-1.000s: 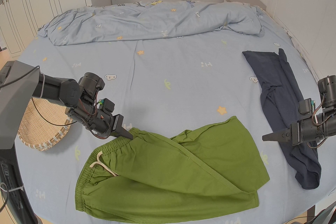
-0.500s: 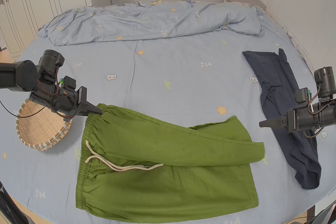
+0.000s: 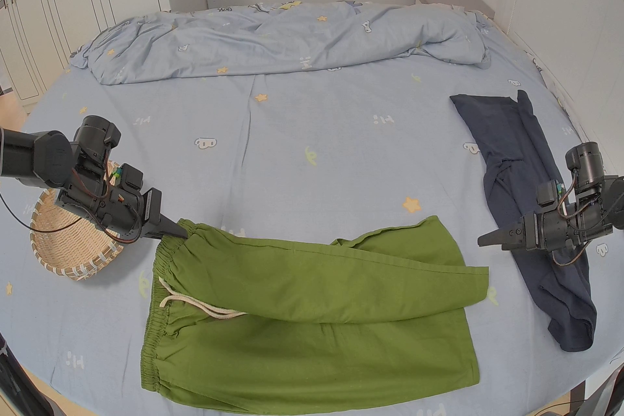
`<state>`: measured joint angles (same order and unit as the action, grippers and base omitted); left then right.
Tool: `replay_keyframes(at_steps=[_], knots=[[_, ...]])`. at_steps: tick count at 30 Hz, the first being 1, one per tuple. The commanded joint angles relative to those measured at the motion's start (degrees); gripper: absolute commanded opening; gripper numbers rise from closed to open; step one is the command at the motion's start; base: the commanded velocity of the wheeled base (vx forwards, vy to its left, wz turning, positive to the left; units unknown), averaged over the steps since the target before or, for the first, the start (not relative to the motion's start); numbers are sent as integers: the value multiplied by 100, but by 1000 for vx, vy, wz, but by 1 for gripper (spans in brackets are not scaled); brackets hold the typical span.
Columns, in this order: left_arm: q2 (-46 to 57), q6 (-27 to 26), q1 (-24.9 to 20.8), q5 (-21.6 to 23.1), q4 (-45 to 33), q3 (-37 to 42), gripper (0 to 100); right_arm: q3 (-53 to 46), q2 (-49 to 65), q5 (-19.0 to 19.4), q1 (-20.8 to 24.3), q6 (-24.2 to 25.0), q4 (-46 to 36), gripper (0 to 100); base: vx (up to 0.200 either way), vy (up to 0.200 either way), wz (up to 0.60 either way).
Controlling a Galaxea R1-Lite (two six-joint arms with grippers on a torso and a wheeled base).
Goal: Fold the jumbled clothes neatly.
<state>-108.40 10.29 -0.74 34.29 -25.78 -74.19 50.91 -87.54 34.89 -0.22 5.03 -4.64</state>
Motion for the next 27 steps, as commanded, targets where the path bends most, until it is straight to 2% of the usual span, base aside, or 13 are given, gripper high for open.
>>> replay_keyframes(at_steps=[1,5,12,17,20,27], knots=[[-76,-80,-84,-10,3,133,0,33,-589,97,-268,-29,16,100,0,0,0],[-103,-115,-75,-10,3,107,0,24,-808,150,-286,-134,25,100,0,0,0],[-252,-115,39,-19,21,36,0,-81,-993,616,-321,-363,60,100,0,0,0],[-252,-115,39,-19,56,36,0,-336,-1090,659,-268,-380,500,100,0,0,0],[-278,-115,39,-19,91,36,0,-644,-1081,765,-224,-398,1053,100,0,0,0],[-287,-115,39,-19,91,36,0,-775,-1098,826,-92,-389,1273,100,0,0,0]])
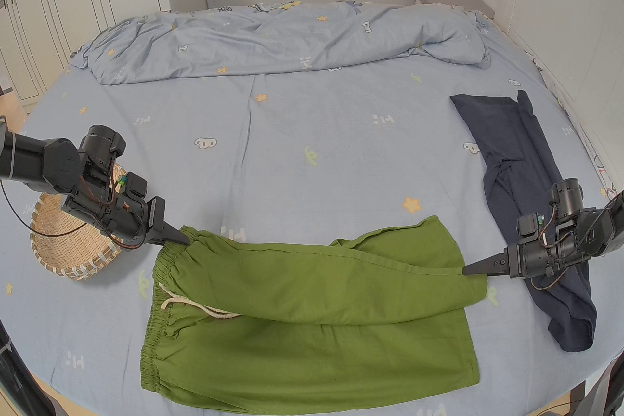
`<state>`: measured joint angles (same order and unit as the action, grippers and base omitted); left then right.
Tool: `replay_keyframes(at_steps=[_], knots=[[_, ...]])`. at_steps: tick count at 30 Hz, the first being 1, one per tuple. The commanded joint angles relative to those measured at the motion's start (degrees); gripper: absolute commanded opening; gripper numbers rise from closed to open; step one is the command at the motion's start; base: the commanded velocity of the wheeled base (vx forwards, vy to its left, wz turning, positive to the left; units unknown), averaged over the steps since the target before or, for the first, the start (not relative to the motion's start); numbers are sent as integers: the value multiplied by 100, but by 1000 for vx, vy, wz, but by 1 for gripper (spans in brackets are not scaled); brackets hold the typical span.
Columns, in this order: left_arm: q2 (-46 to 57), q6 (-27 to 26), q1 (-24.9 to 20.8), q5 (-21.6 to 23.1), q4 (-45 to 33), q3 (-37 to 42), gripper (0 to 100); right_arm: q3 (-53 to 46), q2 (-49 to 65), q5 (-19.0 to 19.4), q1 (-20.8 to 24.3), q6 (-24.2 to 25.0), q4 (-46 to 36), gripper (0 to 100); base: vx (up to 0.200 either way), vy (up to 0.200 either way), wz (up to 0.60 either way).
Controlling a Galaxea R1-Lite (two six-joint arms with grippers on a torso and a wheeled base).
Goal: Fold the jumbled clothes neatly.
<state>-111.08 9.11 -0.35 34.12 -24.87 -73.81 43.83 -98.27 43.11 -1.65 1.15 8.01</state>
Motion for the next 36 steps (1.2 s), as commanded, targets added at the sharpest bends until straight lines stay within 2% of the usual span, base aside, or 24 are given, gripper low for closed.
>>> replay_keyframes(at_steps=[1,5,6,20,26,29,31,34,35,36], knots=[[-19,3,0,-2,0,-1,0,-76,-34,5,94,0,16,100,0,0,0],[-28,3,9,-2,0,-10,0,-111,-34,93,103,8,16,100,0,0,0],[-36,3,9,-2,0,-10,0,-111,-26,145,94,8,16,0,0,0,0],[-107,3,88,-2,0,-81,0,-120,-26,181,-117,8,210,0,0,0,0],[-10,3,123,-2,8,-45,0,-76,326,110,-38,96,192,0,0,0,0],[245,12,211,16,211,34,0,91,1143,102,270,562,34,0,0,0,0],[456,21,255,16,562,271,0,390,1662,49,437,931,-353,0,0,0,0],[535,21,273,16,711,377,0,548,1802,-22,490,1010,-564,0,0,0,0],[860,39,290,42,1388,825,0,1330,2110,-1208,850,1037,-1636,0,0,0,0],[904,47,290,42,1485,877,0,1418,2136,-1481,956,1037,-1741,0,0,0,0]])
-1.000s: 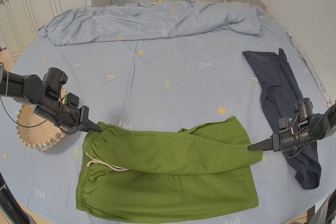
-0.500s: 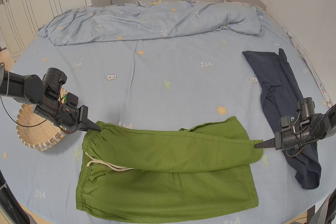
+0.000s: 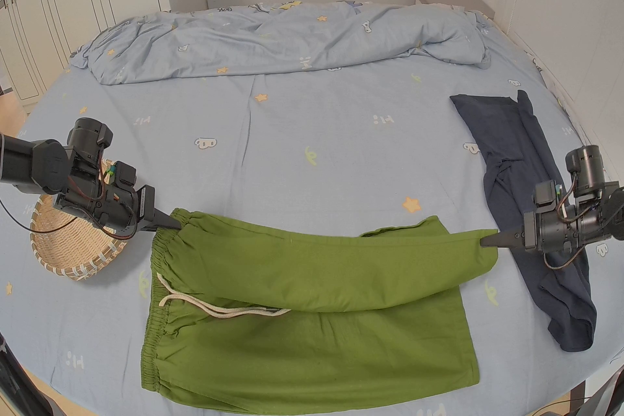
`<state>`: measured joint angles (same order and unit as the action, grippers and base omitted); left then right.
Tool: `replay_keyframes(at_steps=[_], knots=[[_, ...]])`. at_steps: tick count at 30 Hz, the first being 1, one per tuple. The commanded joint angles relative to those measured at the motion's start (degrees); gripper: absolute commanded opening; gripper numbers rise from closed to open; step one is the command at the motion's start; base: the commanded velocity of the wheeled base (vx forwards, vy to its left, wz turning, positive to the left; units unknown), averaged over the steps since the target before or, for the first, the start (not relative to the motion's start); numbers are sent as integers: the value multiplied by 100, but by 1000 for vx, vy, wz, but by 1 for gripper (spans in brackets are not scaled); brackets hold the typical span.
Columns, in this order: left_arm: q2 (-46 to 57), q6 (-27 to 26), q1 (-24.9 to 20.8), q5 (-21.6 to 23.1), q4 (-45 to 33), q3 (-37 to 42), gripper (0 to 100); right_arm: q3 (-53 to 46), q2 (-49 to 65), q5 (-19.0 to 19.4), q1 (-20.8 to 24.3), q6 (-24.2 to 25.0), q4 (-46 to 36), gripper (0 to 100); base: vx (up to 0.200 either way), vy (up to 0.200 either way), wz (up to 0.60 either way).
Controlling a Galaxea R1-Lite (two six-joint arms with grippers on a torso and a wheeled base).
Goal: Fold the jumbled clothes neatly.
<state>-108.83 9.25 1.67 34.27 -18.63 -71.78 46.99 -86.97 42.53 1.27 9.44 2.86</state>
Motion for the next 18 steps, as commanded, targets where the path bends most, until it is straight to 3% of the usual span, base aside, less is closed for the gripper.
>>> replay_keyframes(at_steps=[1,2,4,5,12,18], knots=[[801,33,97,36,1098,850,0,1268,1059,-2205,998,199,-1420,0,0,0,0],[801,33,97,36,1098,850,0,1268,1059,-2205,998,199,-1420,0,0,0,0],[1065,-2,88,54,1467,1184,0,1339,1244,-3137,1578,199,-1429,0,0,0,0],[1197,-11,88,54,1608,1342,0,1339,1402,-3225,1798,190,-1455,0,0,0,0],[1645,-11,123,71,1854,1729,0,1374,2061,-3251,2431,164,-1983,0,0,0,0],[1566,-11,132,71,1863,1720,0,1312,2175,-3243,2457,190,-2036,0,0,0,0]])
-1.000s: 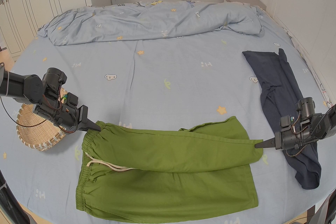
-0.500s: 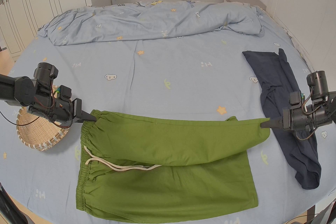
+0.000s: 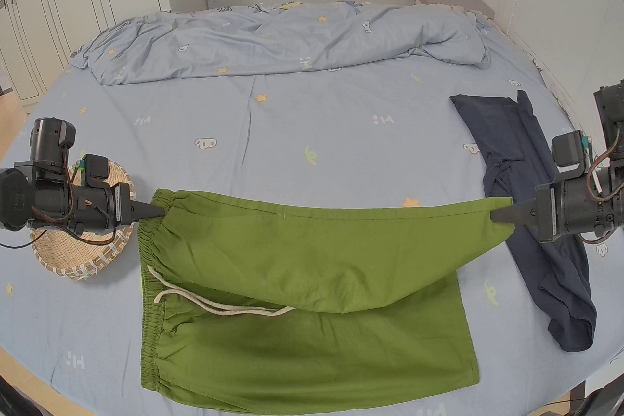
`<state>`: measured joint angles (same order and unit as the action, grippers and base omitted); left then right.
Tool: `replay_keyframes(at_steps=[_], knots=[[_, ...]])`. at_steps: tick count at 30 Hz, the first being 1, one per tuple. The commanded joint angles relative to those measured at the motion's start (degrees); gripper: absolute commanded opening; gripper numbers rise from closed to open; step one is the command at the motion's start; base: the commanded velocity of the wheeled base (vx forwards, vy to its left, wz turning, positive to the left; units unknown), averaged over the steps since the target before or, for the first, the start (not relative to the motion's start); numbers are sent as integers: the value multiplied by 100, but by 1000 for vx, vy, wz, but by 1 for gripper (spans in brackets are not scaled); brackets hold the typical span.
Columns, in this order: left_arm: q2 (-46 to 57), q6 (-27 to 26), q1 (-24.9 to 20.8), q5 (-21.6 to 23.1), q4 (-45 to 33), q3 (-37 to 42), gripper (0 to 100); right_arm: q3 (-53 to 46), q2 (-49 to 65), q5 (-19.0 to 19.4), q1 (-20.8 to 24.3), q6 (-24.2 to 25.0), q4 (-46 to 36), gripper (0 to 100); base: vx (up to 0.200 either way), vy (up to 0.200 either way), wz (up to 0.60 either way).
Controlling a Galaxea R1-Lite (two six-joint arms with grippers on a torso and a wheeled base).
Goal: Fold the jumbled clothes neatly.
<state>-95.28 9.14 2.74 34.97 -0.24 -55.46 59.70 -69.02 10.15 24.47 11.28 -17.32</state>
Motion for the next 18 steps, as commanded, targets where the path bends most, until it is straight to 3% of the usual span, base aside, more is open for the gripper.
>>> replay_keyframes(at_steps=[1,9,12,18], knots=[[177,0,42,1,24,87,0,33,372,-5,129,6,-34,0,0,0,0],[27,0,209,-8,130,87,0,60,-419,-251,-118,-205,563,0,0,0,0],[-78,0,341,-8,394,105,0,68,-1140,-699,-144,-381,1583,0,0,0,0],[-386,0,429,-17,833,123,0,288,-2142,-1015,-153,-574,2717,0,0,0,0]])
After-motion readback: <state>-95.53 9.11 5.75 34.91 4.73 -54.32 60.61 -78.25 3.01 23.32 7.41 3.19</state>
